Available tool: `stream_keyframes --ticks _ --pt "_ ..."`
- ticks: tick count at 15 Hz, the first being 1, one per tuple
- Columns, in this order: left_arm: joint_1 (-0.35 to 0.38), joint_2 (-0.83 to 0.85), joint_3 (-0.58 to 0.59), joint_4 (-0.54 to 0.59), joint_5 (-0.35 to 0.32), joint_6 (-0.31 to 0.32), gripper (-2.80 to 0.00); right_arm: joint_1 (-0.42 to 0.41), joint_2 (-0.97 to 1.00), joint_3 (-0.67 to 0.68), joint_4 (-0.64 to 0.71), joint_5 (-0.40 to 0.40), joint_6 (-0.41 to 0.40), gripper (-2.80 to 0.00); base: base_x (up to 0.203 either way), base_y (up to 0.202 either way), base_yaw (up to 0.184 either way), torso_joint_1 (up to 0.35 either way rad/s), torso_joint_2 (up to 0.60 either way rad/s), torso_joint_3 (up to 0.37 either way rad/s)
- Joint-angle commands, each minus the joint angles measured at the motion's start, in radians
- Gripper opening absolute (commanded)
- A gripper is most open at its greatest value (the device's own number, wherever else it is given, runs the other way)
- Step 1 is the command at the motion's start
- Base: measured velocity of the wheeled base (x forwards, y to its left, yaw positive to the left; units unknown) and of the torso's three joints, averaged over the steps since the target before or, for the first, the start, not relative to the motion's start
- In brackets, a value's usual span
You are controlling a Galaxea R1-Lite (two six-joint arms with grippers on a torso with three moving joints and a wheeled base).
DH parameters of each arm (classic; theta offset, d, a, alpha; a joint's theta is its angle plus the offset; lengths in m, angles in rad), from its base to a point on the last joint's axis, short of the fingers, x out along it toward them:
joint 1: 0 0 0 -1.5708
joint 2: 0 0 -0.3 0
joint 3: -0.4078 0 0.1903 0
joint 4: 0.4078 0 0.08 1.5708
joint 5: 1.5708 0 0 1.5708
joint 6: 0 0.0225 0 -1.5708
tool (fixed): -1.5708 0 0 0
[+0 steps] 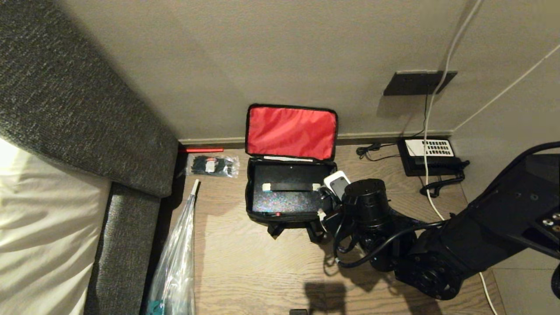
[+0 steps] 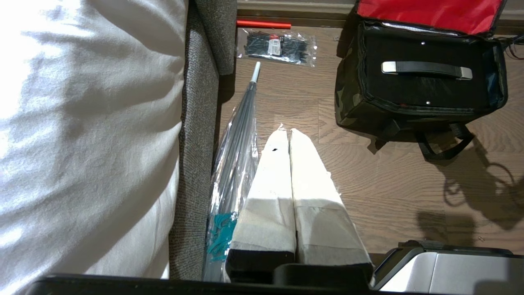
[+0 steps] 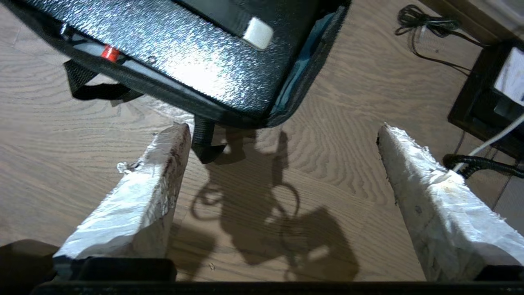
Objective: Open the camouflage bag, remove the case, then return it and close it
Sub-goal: Grip the handle
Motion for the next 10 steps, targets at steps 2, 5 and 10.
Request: stream_keyframes --ticks 2,5,10 --pt "0.0 -0.002 0.003 0.0 0.0 0.0 -2.8 0.0 -0.021 0.013 -0.006 -0.007 0.001 0.0 0.0 0.0 0.0 0.0 0.0 0.0" --pt "0.0 -0.002 0.003 0.0 0.0 0.001 -2.8 0.0 -0.032 0.041 -0.018 -0.007 0.002 0.0 0.0 0.0 0.0 0.0 0.0 0.0" --pt "0.0 -0.002 0.003 0.0 0.0 0.0 -2.8 0.0 -0.028 0.06 -0.023 -0.01 0.007 0.0 0.0 0.0 0.0 0.0 0.0 -0.005"
